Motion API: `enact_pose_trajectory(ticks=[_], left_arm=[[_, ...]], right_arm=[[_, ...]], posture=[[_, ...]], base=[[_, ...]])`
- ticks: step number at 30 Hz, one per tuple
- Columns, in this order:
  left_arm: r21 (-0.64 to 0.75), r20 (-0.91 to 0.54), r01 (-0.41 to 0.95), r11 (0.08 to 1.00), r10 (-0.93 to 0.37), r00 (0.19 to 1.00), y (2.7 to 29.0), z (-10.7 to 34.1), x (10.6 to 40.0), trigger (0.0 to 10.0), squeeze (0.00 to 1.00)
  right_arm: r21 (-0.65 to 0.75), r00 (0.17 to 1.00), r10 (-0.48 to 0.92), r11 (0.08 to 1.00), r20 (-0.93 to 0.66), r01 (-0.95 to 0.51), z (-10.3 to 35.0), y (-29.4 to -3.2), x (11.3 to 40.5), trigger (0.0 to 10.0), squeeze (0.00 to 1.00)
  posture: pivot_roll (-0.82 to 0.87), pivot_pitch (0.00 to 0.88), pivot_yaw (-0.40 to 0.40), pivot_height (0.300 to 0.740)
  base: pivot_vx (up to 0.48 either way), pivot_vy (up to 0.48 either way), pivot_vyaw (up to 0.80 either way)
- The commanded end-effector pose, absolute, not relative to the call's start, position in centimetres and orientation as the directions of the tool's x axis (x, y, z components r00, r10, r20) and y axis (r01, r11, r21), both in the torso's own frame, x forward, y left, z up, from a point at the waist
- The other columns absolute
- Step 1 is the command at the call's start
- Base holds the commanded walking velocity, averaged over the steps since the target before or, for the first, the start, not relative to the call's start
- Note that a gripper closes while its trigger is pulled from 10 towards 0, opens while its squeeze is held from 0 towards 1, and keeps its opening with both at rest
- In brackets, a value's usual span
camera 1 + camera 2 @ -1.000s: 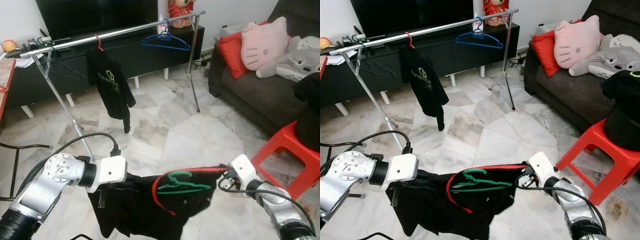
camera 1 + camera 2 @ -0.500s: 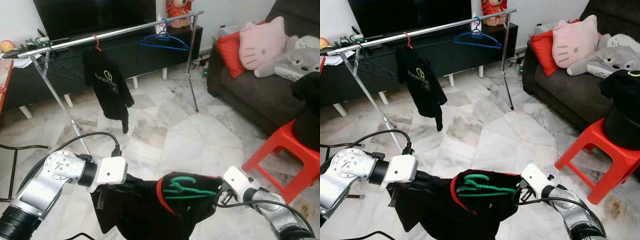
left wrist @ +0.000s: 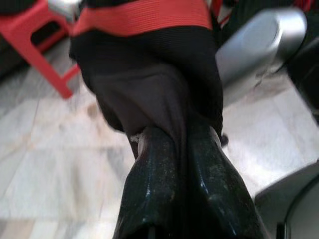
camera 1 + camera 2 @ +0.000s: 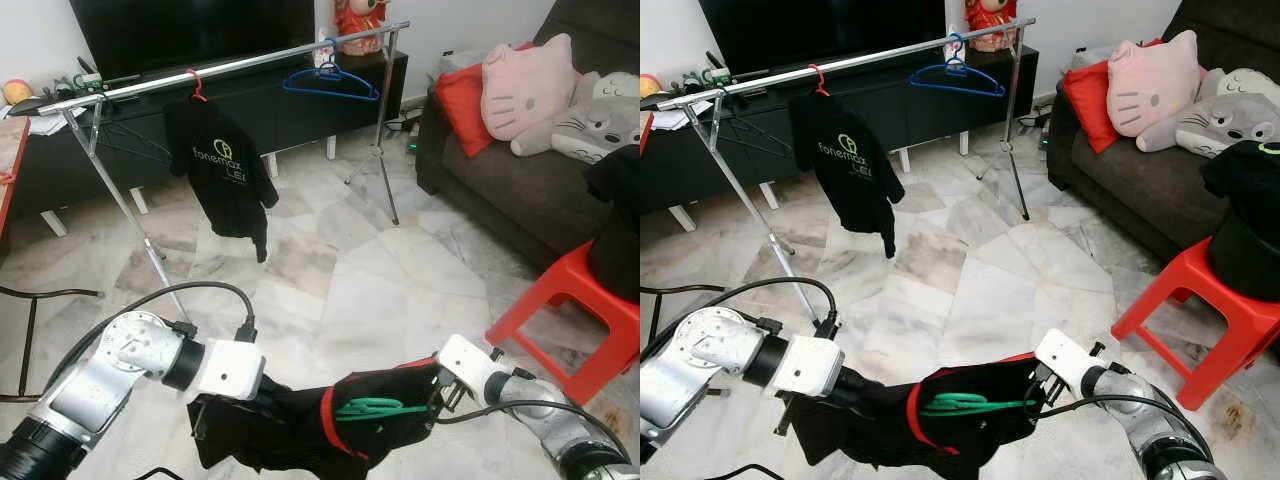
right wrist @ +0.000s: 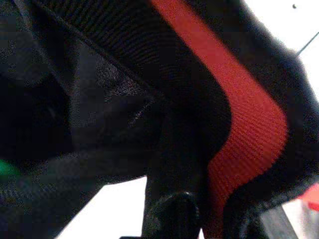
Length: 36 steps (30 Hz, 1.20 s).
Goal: Hang hanger
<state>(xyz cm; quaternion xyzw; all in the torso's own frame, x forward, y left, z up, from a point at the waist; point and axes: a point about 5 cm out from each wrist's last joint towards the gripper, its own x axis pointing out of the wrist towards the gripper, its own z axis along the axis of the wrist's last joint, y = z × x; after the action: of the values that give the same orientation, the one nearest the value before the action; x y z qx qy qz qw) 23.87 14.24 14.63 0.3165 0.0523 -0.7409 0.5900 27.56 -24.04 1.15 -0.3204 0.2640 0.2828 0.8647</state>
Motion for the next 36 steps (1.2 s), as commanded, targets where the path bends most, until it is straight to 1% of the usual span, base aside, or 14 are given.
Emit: enact_pose_trajectory(ticks=[1,3,7,8,11,17,18,21,22,23,24,28,33,36], left_arm=[[0.312,-0.483,0.878,-0.362,-0.856,-0.182,13.5,15.7,23.2,10.0,0.00],[0.306,-0.465,0.873,-0.380,-0.860,-0.212,13.0,15.8,23.2,10.0,0.00],[0.308,-0.491,0.859,-0.409,-0.842,-0.224,12.8,15.6,23.4,10.0,0.00],[0.310,-0.522,0.852,-0.421,-0.825,-0.217,12.8,15.2,23.4,10.0,0.00],[0.310,-0.541,0.849,-0.428,-0.814,-0.213,12.8,14.8,23.4,10.0,0.00],[0.300,-0.582,0.831,-0.468,-0.780,-0.229,12.8,14.0,23.1,10.0,0.00],[0.295,-0.635,0.823,-0.486,-0.743,-0.212,13.0,13.4,23.3,10.0,0.00],[0.293,-0.657,0.825,-0.484,-0.729,-0.195,13.1,13.1,23.4,10.0,0.00],[0.305,-0.670,0.823,-0.480,-0.722,-0.173,13.1,12.8,23.7,10.0,0.00],[0.346,-0.701,0.827,-0.444,-0.708,-0.087,13.3,12.3,24.8,10.0,0.00],[0.361,-0.708,0.828,-0.429,-0.704,-0.056,13.4,12.1,25.2,10.0,0.00],[0.399,-0.692,0.846,-0.353,-0.721,0.026,13.9,12.2,26.2,10.0,0.00],[0.428,-0.668,0.866,-0.259,-0.736,0.110,14.8,12.3,27.1,10.0,0.00],[0.425,-0.697,0.878,-0.219,-0.698,0.163,15.7,12.1,27.7,10.0,0.00]], right_arm=[[-0.435,0.712,0.260,0.641,-0.652,-0.632,1.4,-25.0,27.8,0.0,0.00],[-0.445,0.691,0.241,0.614,-0.681,-0.652,0.9,-24.8,27.6,0.0,0.00],[-0.423,0.685,0.236,0.637,-0.689,-0.645,0.5,-24.6,27.5,0.0,0.00],[-0.382,0.702,0.254,0.692,-0.665,-0.612,0.7,-24.4,27.7,0.0,0.00],[-0.343,0.710,0.269,0.730,-0.651,-0.591,0.9,-24.4,27.8,0.0,0.00],[-0.325,0.712,0.287,0.739,-0.640,-0.590,1.0,-24.6,27.7,0.0,0.00],[-0.332,0.707,0.290,0.727,-0.645,-0.601,1.1,-24.7,27.8,0.0,0.00],[-0.342,0.700,0.284,0.714,-0.655,-0.611,1.1,-24.8,27.8,0.0,0.00],[-0.361,0.691,0.270,0.694,-0.671,-0.622,1.1,-25.1,27.7,0.0,0.00],[-0.375,0.658,0.230,0.668,-0.717,-0.642,0.9,-25.9,27.4,0.0,0.00],[-0.380,0.649,0.213,0.663,-0.731,-0.645,0.8,-26.2,27.2,0.0,0.00],[-0.407,0.618,0.143,0.635,-0.773,-0.656,0.4,-27.3,26.5,0.0,0.00],[-0.382,0.606,0.130,0.668,-0.785,-0.638,0.0,-27.6,26.0,0.0,0.00],[-0.378,0.601,0.123,0.674,-0.790,-0.635,-0.1,-27.7,25.9,0.0,0.00]], posture=[[-0.09,0.000,0.022,0.740],[-0.09,0.000,0.023,0.740],[-0.09,0.000,0.025,0.740],[-0.08,0.000,0.024,0.740],[-0.08,0.000,0.024,0.740],[-0.09,0.000,0.027,0.740],[-0.09,0.000,0.028,0.740],[-0.09,0.000,0.028,0.740],[-0.09,0.000,0.026,0.740],[-0.09,0.000,0.024,0.740],[-0.09,0.000,0.024,0.740],[-0.10,0.000,0.024,0.740],[-0.10,0.000,0.019,0.740],[-0.10,0.000,0.017,0.740]], base=[[0.000,0.000,0.00],[0.000,0.000,0.00],[0.000,0.000,0.00],[0.000,0.000,0.00],[0.000,0.000,0.00],[0.000,0.000,0.00],[0.000,0.000,0.00],[0.000,0.000,0.00],[0.000,0.000,0.00],[0.000,0.000,0.00],[0.000,0.000,0.00],[0.000,0.000,0.00],[0.000,0.000,0.00],[0.000,0.000,0.00]])
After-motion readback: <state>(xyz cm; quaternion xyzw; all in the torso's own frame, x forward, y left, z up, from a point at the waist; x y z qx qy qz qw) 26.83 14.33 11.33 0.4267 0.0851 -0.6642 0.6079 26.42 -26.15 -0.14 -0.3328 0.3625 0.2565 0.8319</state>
